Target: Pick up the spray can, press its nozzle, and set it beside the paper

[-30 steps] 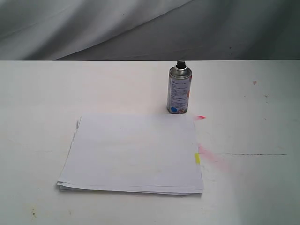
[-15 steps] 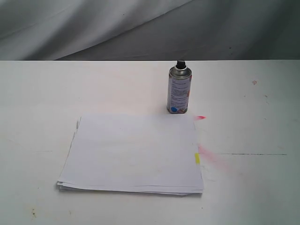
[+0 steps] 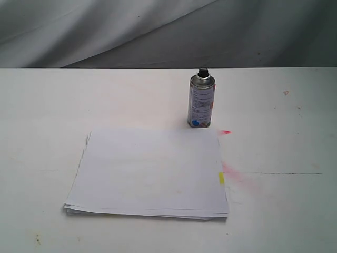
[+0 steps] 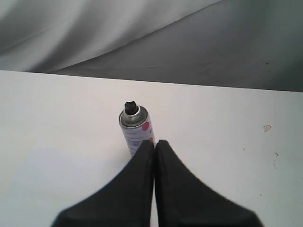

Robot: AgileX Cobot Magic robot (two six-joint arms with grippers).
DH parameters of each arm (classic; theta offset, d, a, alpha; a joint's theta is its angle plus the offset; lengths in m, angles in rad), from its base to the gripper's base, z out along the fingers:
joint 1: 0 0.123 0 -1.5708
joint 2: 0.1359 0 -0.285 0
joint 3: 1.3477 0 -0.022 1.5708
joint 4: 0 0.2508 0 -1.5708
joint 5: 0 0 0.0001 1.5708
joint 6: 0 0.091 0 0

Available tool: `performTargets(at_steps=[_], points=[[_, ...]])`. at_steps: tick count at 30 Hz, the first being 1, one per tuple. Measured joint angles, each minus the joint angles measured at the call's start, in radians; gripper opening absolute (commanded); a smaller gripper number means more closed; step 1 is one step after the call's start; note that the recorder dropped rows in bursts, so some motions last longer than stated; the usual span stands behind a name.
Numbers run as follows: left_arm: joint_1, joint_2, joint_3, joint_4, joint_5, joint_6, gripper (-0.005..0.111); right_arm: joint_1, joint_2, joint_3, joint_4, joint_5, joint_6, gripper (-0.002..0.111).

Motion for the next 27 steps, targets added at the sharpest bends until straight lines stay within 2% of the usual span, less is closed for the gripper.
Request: performTargets(at_steps=[8, 16, 27], points=[[0.000, 0.000, 0.000, 0.000, 0.000, 0.000, 0.000, 0.079, 0.240, -0.054, 0.039, -0.087, -0.123, 0.000], [0.000, 0.000, 0.000, 0.000, 0.000, 0.000, 0.000, 0.147, 0.476, -0.054, 0.047, -0.297, -0.153, 0.000], [0.000, 0.000, 0.000, 0.000, 0.000, 0.000, 0.000, 0.202, 0.637, 0.215, 0.050, -0.840, -0.100, 0.000]])
